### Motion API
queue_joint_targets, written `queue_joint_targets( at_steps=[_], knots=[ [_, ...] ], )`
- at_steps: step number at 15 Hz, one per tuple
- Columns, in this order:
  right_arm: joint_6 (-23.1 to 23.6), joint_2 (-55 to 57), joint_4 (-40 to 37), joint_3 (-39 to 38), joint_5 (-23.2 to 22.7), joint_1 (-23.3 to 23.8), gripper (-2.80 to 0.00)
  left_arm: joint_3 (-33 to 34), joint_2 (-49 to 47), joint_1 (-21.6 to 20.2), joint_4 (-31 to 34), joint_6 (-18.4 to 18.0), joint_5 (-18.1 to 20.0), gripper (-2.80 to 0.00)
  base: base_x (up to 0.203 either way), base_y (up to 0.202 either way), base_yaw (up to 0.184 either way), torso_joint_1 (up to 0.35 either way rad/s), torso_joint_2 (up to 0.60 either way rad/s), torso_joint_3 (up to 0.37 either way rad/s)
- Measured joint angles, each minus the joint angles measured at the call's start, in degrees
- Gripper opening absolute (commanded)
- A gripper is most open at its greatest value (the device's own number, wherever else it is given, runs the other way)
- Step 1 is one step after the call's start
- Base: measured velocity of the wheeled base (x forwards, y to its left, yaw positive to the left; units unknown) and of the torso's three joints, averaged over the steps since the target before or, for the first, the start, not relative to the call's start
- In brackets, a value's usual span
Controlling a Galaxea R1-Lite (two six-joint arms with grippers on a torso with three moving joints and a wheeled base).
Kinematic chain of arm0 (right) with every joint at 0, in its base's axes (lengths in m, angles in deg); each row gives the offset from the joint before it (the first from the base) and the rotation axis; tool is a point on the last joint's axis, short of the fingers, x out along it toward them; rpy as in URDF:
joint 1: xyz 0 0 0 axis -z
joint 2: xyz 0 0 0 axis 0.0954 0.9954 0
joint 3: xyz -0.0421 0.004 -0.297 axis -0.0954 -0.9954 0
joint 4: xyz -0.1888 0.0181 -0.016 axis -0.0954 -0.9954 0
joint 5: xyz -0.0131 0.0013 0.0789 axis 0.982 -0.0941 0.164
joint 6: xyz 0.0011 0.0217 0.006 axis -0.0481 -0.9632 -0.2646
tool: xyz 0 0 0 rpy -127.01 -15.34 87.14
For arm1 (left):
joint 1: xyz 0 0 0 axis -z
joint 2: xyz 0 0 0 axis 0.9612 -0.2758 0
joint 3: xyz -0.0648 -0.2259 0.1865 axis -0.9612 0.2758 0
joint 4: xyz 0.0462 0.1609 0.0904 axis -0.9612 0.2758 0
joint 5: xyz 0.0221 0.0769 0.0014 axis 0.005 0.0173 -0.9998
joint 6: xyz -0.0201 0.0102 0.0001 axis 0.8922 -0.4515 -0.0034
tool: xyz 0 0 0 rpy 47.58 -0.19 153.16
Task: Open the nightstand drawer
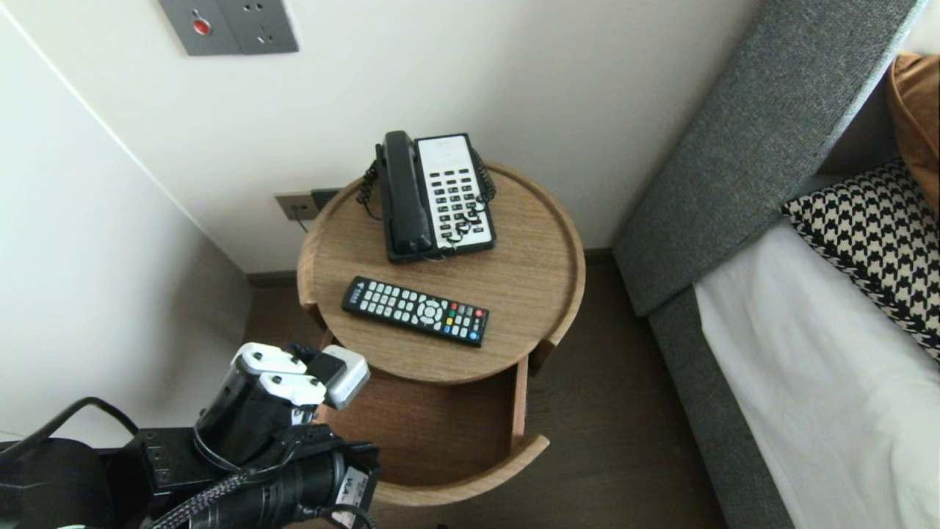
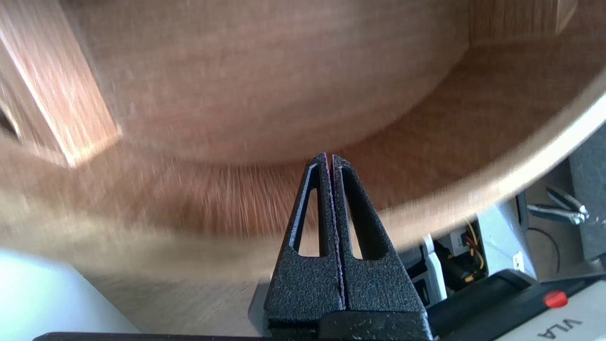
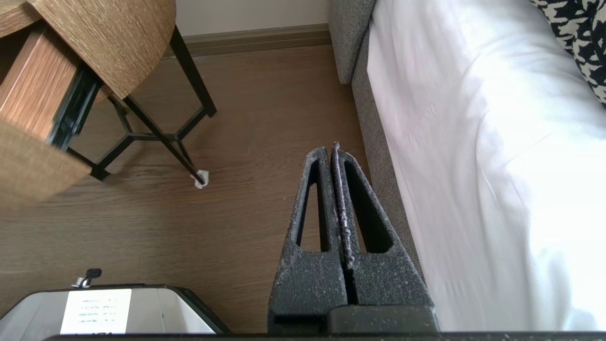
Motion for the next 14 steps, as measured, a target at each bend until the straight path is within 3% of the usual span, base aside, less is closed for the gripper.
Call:
queue_joint_targets(
  at_steps=[14],
  knots=[
    [0.0, 0.0, 0.0, 0.0, 0.0, 0.0, -2.8, 10.2, 4.7, 2.3, -0.5, 0.4, -0.5, -2.8, 0.0, 0.0, 0.0, 0.0, 0.0, 0.0]
  ],
)
